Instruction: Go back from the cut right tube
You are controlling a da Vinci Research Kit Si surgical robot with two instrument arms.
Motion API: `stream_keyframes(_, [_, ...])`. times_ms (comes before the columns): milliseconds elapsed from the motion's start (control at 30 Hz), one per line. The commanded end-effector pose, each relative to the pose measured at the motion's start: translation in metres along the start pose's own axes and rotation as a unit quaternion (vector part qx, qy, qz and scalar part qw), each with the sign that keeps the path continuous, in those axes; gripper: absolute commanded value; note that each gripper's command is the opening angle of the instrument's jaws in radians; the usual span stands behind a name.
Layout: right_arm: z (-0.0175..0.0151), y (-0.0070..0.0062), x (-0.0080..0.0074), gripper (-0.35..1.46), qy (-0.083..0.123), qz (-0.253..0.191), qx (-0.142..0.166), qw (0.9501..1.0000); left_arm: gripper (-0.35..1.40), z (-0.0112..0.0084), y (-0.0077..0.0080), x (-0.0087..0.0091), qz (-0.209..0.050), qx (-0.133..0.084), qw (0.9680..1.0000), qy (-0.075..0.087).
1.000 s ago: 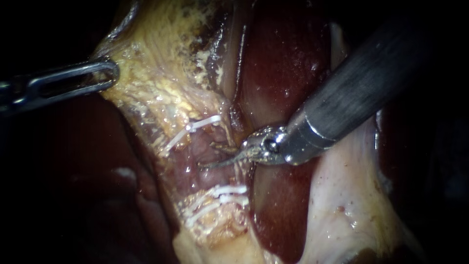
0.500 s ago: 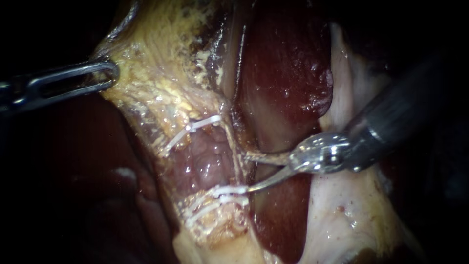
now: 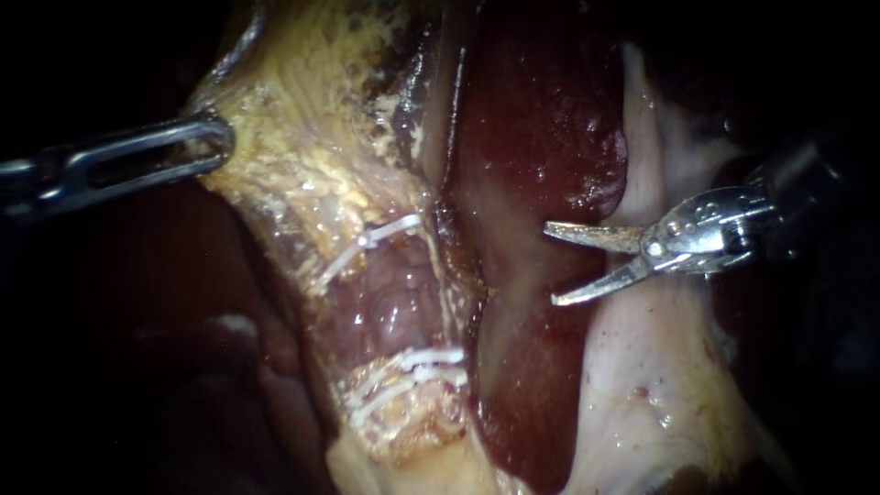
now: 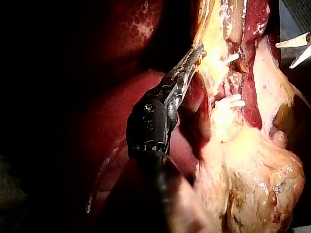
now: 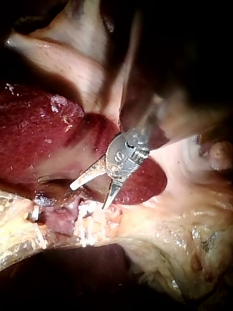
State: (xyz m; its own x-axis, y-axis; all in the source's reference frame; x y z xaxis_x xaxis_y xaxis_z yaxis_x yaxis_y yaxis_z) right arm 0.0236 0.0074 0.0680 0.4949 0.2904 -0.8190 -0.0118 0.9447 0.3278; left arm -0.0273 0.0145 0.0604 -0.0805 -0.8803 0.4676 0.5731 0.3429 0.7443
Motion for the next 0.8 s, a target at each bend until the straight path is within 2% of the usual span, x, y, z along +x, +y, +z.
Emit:
stream_keyframes(33, [0.0002, -0.0001, -0.0001, 1.43, 0.0, -0.002, 0.002, 1.0, -0.35, 0.0009, 0.0003, 0.0003, 0.002, 0.0, 1.0, 0.004])
stream_keyframes(200, [0.0006, -0.0003, -0.0002, 1.43, 0.001, -0.006, 0.005, 1.0, -0.35, 0.0041, 0.0009, 0.0017, 0.006, 0.003, 0.9999, 0.015])
stream_keyframes(400, [0.0007, -0.0003, -0.0001, 1.43, 0.001, -0.005, 0.005, 1.0, -0.35, 0.007, 0.0006, 0.0033, 0.009, 0.007, 0.9996, 0.027])
stream_keyframes(800, [0.0008, -0.0003, 0.0001, 1.43, 0.001, -0.005, 0.005, 1.0, -0.35, 0.0074, 0.0002, 0.0036, 0.01, 0.008, 0.9994, 0.031])
